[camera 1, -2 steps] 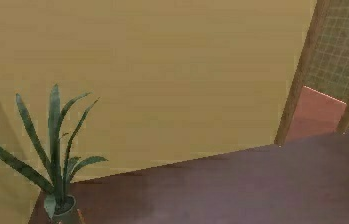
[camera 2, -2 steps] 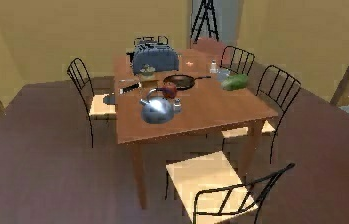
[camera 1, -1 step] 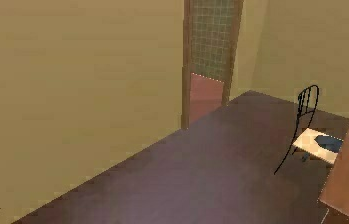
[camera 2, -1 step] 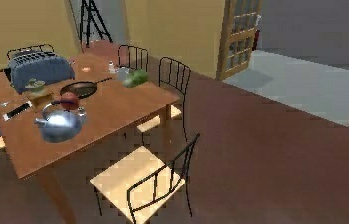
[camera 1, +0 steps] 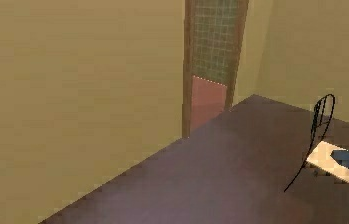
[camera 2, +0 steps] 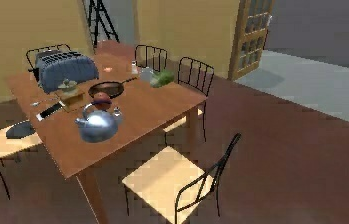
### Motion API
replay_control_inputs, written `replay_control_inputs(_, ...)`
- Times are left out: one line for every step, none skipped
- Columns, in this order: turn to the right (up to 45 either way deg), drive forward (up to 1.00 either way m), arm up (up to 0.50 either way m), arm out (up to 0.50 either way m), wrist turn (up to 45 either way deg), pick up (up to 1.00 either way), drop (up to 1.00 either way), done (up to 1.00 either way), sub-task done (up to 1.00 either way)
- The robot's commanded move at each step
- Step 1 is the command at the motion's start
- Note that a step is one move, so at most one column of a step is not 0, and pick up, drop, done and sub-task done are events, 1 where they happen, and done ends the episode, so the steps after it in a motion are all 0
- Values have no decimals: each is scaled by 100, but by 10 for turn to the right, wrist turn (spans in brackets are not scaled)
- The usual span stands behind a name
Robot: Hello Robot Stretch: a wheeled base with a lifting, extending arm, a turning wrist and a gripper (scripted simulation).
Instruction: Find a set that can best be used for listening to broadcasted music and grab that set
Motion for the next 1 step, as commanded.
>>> replay_control_inputs(150,0,0,0,0,0,0,0,0)
